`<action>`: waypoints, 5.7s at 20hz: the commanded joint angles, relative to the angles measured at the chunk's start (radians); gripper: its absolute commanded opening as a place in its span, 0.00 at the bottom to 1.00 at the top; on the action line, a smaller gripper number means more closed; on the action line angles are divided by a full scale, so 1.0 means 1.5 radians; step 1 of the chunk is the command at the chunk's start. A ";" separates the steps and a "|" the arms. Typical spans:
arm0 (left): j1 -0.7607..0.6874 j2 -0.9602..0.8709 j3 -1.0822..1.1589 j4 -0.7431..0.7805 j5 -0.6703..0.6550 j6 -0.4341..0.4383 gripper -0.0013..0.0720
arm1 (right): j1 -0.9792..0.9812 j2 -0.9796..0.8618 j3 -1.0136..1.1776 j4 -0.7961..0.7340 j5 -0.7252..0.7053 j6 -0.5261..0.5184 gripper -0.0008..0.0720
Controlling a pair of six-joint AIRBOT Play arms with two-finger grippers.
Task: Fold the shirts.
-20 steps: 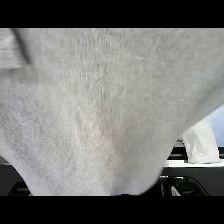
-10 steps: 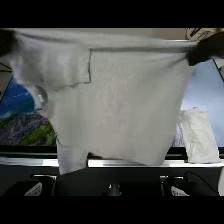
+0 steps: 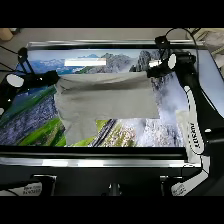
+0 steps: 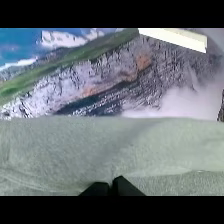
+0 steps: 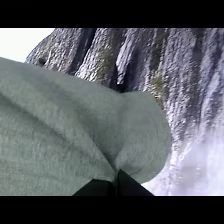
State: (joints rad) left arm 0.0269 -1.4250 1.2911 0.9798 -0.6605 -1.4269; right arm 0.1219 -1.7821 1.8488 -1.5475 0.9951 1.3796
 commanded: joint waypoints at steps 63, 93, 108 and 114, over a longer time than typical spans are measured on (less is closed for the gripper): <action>0.109 0.328 0.233 0.010 -0.189 -0.012 0.05 | -0.246 0.317 0.057 0.297 0.234 -0.305 0.03; 0.011 0.035 0.043 0.115 -0.187 -0.024 0.05 | -0.140 0.024 0.044 0.039 0.348 -0.311 0.03; 0.008 -0.187 0.178 0.116 -0.021 -0.026 0.05 | -0.131 -0.072 0.044 0.030 -0.019 -0.172 0.03; 0.017 -0.158 0.175 0.194 -0.304 0.010 0.05 | -0.131 -0.065 0.043 0.028 0.244 -0.238 0.03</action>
State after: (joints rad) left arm 0.0494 -1.6703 1.5551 1.1919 -0.8925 -1.4204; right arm -0.0761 -1.8778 1.9144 -1.5059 1.1908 1.0611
